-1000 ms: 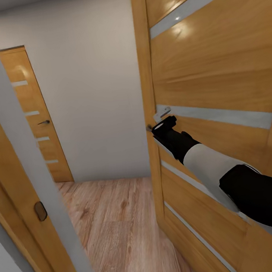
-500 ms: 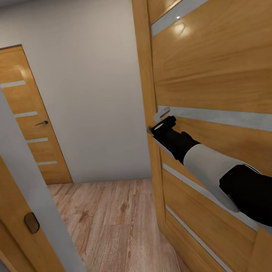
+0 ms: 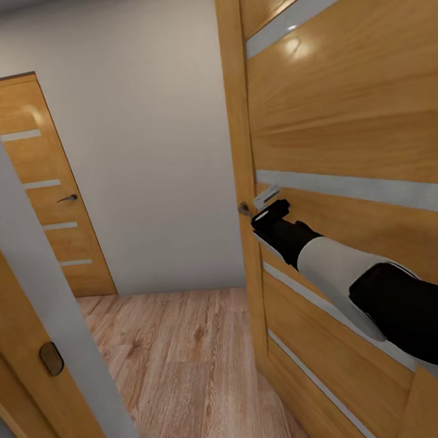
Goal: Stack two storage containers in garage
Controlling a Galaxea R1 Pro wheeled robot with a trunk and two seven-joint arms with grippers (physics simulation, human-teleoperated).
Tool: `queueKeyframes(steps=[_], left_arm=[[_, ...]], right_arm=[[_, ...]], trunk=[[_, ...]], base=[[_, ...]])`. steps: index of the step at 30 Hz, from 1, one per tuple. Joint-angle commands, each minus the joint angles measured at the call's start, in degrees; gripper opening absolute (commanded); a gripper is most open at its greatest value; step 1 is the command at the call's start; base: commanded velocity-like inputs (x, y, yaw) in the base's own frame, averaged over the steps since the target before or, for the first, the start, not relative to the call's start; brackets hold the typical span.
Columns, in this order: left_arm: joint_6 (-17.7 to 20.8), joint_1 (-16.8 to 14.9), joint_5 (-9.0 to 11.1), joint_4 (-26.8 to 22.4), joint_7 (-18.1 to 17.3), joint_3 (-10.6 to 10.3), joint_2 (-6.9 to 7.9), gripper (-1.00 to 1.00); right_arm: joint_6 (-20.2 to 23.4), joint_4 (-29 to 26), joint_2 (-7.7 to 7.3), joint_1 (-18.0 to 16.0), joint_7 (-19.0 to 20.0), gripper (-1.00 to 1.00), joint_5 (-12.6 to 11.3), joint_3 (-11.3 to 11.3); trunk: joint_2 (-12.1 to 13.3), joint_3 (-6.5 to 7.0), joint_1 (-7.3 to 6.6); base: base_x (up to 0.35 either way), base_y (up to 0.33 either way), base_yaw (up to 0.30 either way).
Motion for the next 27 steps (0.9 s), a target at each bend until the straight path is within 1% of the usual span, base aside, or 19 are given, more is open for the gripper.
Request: queueKeyframes(steps=[1, 11, 17, 20, 24, 27], left_arm=[[-0.1, 0.0, 0.5, 0.0, 0.0, 0.0, 0.00, 1.00], [-0.1, 0.0, 0.4, 0.0, 0.0, -0.1, 0.00, 1.00], [-0.1, 0.0, 0.2, 0.0, 0.0, -0.3, -0.02, 1.00], [-0.1, 0.0, 0.2, 0.0, 0.0, -0.4, -0.01, 1.00], [-0.1, 0.0, 0.3, 0.0, 0.0, -0.3, 0.00, 1.00], [-0.1, 0.0, 0.4, 0.0, 0.0, -0.3, 0.00, 1.00]], right_arm=[[0.6, 0.1, 0.00, 0.0, -0.4, 1.00, -0.1, -0.2], [0.6, 0.1, 0.00, 0.0, -1.1, 1.00, 0.1, -0.3], [1.0, -0.9, 0.00, 0.0, -1.2, 1.00, 0.7, -0.2], [1.3, -2.7, 0.00, 0.0, -1.2, 1.00, 0.8, -0.2], [3.4, -6.5, 0.00, 0.0, -1.2, 1.00, 0.8, -0.2], [4.5, -7.7, 0.00, 0.0, -1.0, 1.00, 0.7, -0.2]], trunk=[[0.0, -0.07, 0.00], [0.0, -0.07, 0.00], [0.0, -0.07, 0.00], [0.0, -0.07, 0.00], [0.0, -0.07, 0.00], [0.0, -0.07, 0.00]], base=[[0.000, 0.000, 0.000], [0.002, 0.000, 0.000], [0.164, 0.000, 0.000], [0.042, 0.000, 0.000], [0.008, 0.000, 0.000], [0.001, 0.000, 0.000]])
